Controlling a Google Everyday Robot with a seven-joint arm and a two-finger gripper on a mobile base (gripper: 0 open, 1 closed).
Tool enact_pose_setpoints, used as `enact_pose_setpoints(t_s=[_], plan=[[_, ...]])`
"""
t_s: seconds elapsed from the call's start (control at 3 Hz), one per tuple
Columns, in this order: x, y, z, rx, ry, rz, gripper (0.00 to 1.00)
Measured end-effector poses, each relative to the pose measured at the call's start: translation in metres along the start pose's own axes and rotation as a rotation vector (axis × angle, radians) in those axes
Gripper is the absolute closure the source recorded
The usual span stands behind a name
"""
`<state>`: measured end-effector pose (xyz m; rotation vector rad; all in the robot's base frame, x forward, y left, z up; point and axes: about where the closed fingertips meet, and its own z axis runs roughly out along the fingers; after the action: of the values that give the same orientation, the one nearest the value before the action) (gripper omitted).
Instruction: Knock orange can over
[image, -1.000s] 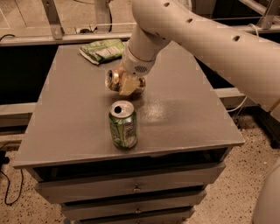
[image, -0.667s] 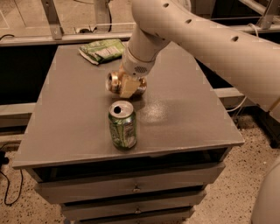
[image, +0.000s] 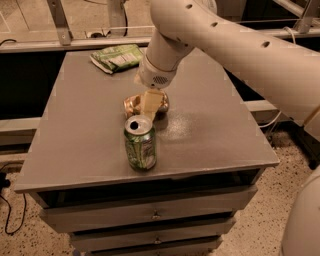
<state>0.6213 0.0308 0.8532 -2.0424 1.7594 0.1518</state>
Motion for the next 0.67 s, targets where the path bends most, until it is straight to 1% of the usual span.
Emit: enact_pose_setpoints(t_s=[0.33,0.67], plan=[[0.007,-0.005,-0.007,0.008,-0.032,0.03,0.0],[0.029,-0.016,-0.03,0.046,-0.089,0.086,0.0]])
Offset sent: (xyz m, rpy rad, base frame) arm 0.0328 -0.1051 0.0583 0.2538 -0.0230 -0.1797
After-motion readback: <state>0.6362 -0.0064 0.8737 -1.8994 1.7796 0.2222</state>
